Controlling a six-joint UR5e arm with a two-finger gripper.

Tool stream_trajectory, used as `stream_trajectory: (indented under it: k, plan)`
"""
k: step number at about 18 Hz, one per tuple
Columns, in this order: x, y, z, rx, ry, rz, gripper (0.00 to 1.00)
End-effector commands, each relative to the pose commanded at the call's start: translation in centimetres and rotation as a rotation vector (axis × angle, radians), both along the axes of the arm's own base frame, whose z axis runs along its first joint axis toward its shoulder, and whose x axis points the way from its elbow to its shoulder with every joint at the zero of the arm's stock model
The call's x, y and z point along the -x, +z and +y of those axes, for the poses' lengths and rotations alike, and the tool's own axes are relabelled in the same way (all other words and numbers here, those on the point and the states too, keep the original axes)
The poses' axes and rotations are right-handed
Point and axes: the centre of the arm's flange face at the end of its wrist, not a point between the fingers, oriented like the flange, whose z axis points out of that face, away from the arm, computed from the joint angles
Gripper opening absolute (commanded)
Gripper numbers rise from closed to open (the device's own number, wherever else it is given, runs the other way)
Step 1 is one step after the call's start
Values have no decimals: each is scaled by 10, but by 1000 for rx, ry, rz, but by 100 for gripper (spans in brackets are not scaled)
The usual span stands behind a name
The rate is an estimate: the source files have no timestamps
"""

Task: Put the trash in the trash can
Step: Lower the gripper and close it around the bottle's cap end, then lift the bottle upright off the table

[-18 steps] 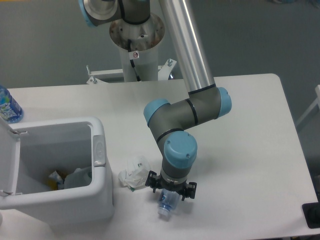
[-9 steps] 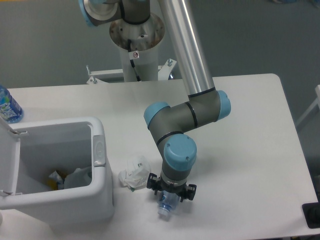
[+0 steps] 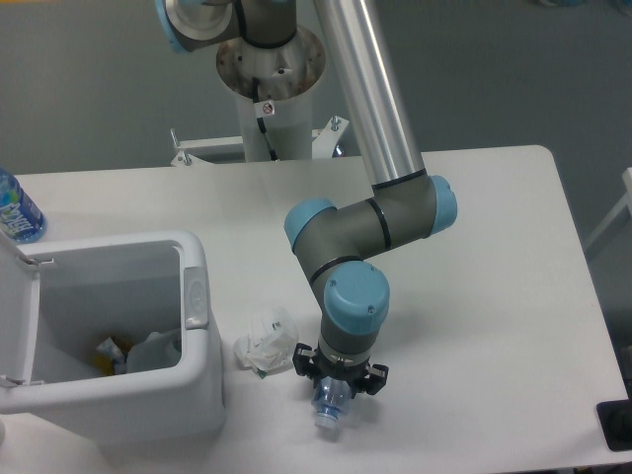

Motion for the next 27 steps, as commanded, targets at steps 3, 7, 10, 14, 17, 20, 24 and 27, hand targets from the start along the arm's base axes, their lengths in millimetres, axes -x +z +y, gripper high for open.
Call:
stream_trajectory:
  k: [3,7,10,14,17,20,24,27]
  plan:
    - [27,52,-5,-73,40,64,63]
    - [63,152,-20,-342,122,73,63]
    - [74,216,-22,-503,207,112,63]
    - [69,280,-22,-661,285,133,63]
    - [64,295,-23,-679,283,140,63]
    - [63,306,-25,-692,282,153,63]
    - [64,310,-27,-697,282,160,63]
    - [62,315,-30,-702,283,164,63]
